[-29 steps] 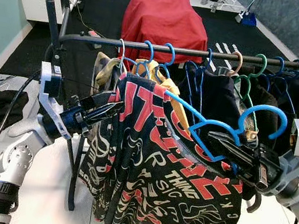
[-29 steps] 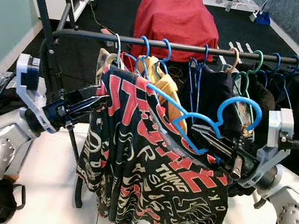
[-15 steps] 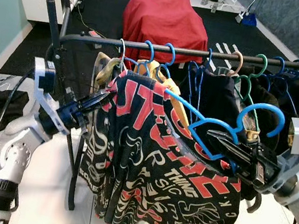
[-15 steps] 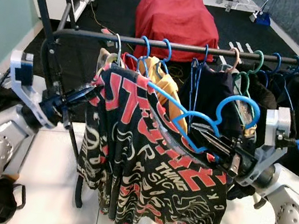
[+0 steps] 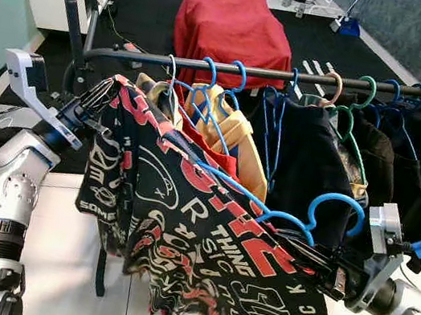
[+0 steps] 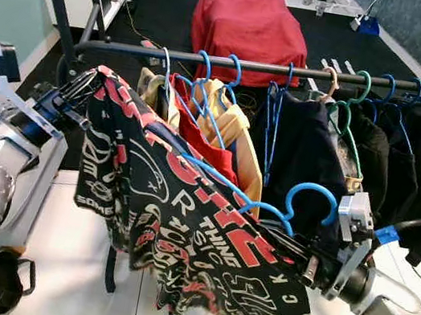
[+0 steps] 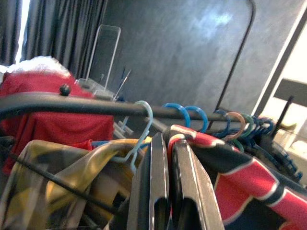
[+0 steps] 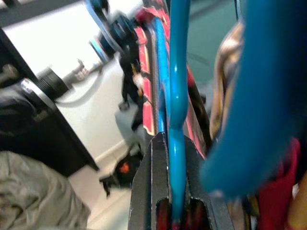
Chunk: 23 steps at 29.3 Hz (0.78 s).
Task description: Hang hanger
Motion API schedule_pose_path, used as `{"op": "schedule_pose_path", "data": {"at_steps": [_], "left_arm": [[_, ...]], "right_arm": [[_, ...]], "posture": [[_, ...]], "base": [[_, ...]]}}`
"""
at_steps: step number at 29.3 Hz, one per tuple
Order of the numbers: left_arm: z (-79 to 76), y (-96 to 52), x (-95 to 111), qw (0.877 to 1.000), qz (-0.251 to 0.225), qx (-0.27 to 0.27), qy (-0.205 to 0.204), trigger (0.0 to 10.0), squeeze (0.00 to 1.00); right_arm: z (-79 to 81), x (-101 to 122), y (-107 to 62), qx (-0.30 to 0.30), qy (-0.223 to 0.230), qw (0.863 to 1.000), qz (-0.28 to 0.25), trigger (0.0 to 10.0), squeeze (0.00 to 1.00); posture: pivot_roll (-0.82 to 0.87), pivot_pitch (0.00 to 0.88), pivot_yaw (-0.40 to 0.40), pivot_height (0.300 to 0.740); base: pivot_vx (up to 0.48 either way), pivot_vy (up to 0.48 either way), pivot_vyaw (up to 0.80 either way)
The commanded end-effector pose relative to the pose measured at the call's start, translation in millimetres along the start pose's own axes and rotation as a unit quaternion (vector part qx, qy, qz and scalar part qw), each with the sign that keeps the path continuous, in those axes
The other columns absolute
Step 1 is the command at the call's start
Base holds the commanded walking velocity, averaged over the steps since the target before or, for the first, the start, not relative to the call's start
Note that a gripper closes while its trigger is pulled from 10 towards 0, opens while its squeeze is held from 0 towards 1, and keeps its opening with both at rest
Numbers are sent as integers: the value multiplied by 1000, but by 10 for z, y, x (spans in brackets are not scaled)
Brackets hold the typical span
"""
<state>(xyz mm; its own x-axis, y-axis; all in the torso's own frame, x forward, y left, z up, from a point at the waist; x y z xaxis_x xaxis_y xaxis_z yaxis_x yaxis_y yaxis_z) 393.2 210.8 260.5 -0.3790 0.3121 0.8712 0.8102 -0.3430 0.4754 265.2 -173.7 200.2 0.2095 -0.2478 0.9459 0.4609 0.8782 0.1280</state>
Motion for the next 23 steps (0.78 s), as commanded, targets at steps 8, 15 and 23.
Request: {"op": "schedule_pose_path", "data": {"at_steps": [8, 15, 23], "left_arm": [[109, -29, -176, 998, 41, 44, 22, 0, 0], [-233, -31, -532, 994, 109, -10, 6, 0, 0], [-870, -154, -459, 980, 91, -171, -47, 2157, 0]], "right_arm": [[128, 215, -14, 32, -7, 999, -42, 0, 0], [112, 519, 63, 29, -52, 993, -99, 0, 0], [-238, 710, 130, -73, -91, 983, -143, 0, 0]], "posture": [[-103, 123, 3, 740], [-94, 124, 9, 740], [-87, 123, 9, 740]], "base": [[0, 0, 0], [0, 0, 0], [0, 0, 0]]}}
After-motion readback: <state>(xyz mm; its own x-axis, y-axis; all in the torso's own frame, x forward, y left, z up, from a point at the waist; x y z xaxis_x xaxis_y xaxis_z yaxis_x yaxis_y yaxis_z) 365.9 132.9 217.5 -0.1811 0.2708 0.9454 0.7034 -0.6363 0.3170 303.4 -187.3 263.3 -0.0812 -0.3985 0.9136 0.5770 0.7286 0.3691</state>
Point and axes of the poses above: a point about 5 cm out from each wrist's last joint towards the gripper, its own y axis pointing out of the wrist towards the gripper, its own x axis along the axis of the wrist's last joint, z = x × y, the point moved 6 cm from there along y, pointing out of the wrist towards the gripper, and after that the axes turned 7 degrees about y, right-handed, at the moved point
